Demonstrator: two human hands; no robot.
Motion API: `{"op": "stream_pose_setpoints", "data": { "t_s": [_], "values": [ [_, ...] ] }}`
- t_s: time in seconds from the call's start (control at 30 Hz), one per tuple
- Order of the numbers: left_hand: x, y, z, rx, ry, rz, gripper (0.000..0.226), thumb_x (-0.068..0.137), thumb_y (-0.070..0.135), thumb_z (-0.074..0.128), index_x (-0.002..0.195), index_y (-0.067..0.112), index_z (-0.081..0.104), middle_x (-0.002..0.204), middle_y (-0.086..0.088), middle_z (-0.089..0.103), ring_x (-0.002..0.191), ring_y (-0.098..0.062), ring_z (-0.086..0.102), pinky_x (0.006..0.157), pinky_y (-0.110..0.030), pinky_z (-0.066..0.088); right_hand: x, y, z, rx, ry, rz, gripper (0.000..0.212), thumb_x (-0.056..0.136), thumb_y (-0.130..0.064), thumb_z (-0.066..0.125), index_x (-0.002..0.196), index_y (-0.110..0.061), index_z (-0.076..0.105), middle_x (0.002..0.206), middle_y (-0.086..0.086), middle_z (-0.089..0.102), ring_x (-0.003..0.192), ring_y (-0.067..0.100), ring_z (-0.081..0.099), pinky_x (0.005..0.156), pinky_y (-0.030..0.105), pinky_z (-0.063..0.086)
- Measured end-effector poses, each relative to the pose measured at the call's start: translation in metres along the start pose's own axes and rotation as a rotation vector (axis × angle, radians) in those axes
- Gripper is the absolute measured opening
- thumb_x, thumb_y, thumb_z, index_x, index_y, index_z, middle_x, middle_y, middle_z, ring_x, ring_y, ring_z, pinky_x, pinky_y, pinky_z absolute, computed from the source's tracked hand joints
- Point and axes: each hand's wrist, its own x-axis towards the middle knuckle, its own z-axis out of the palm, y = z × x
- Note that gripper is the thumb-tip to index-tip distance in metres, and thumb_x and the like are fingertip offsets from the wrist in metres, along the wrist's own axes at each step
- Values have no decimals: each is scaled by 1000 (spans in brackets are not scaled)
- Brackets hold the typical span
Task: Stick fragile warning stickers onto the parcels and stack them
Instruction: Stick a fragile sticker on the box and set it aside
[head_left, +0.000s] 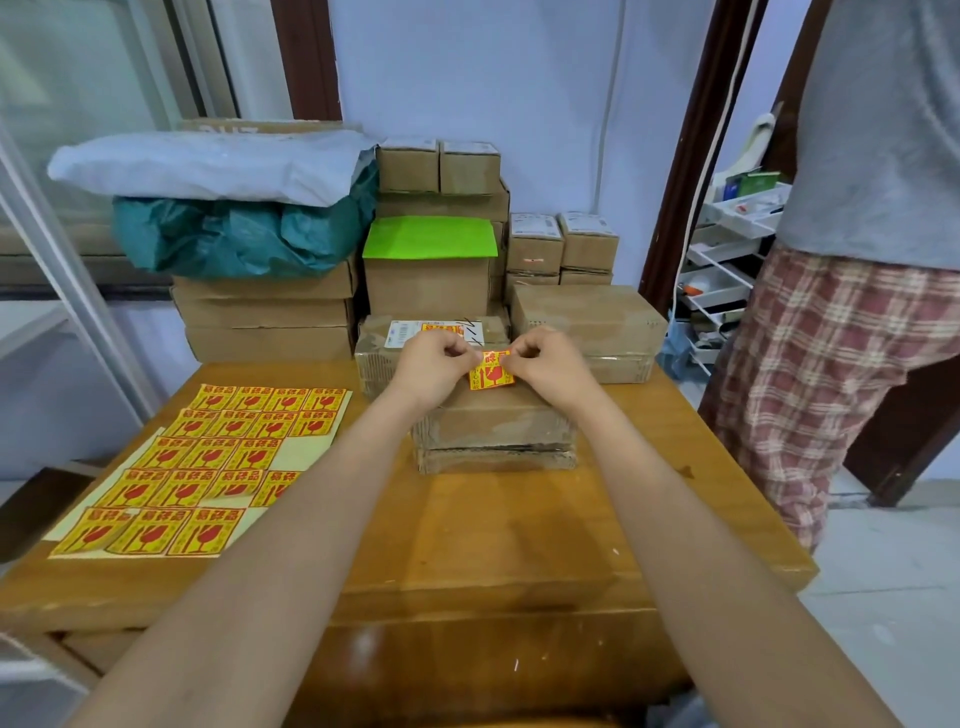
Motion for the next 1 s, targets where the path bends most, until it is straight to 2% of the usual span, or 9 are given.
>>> {"op": "stream_pose_setpoints", "data": {
  "t_s": [0.13, 0.23, 0.5, 0.6, 0.77, 1.0],
  "values": [
    [-1, 1, 0, 3, 7, -11, 20, 88, 20, 66, 83, 1, 70, 71, 0, 61, 68, -11, 52, 64, -26, 42, 1, 0, 0, -21, -13, 3, 16, 83, -16, 68, 69, -10, 63, 96, 8, 56, 92, 22, 55, 84, 39, 47],
    [-1, 2, 0, 19, -5, -21, 21, 85, 21, 68, 79, 2, 68, 64, 0, 58, 63, -10, 49, 58, -26, 38, 1, 0, 1, -74, -14, -14, 15, 83, -16, 68, 72, -6, 65, 97, 10, 56, 96, 23, 54, 86, 41, 46],
    [0, 3, 1, 128, -1, 2, 20, 85, 22, 69, 79, 4, 67, 69, 0, 59, 73, -14, 52, 57, -20, 37, 2, 1, 3, -158, -1, -48, 14, 82, -17, 67, 69, -13, 60, 94, 6, 54, 97, 21, 51, 82, 37, 45],
    [1, 3, 2, 152, 1, 2, 19, 86, 22, 69, 79, 4, 67, 70, 0, 58, 75, -15, 53, 59, -25, 36, 3, 2, 5, -184, 0, -58, 15, 81, -17, 66, 67, -15, 60, 93, 7, 56, 96, 21, 51, 80, 35, 45],
    [1, 4, 4, 187, 7, 2, 16, 85, 21, 70, 77, 8, 64, 69, 3, 55, 75, -15, 51, 65, -23, 34, 3, 2, 6, -232, -13, -68, 13, 81, -17, 65, 71, -15, 58, 94, 4, 52, 99, 19, 46, 76, 27, 35],
    [1, 4, 7, 240, 38, 35, 16, 83, 19, 71, 76, 9, 61, 84, -2, 53, 80, -15, 48, 62, -20, 28, 2, 1, 6, -248, -14, -85, 12, 81, -15, 65, 72, -14, 57, 93, 2, 49, 103, 21, 43, 79, 27, 34]
  ]
}}
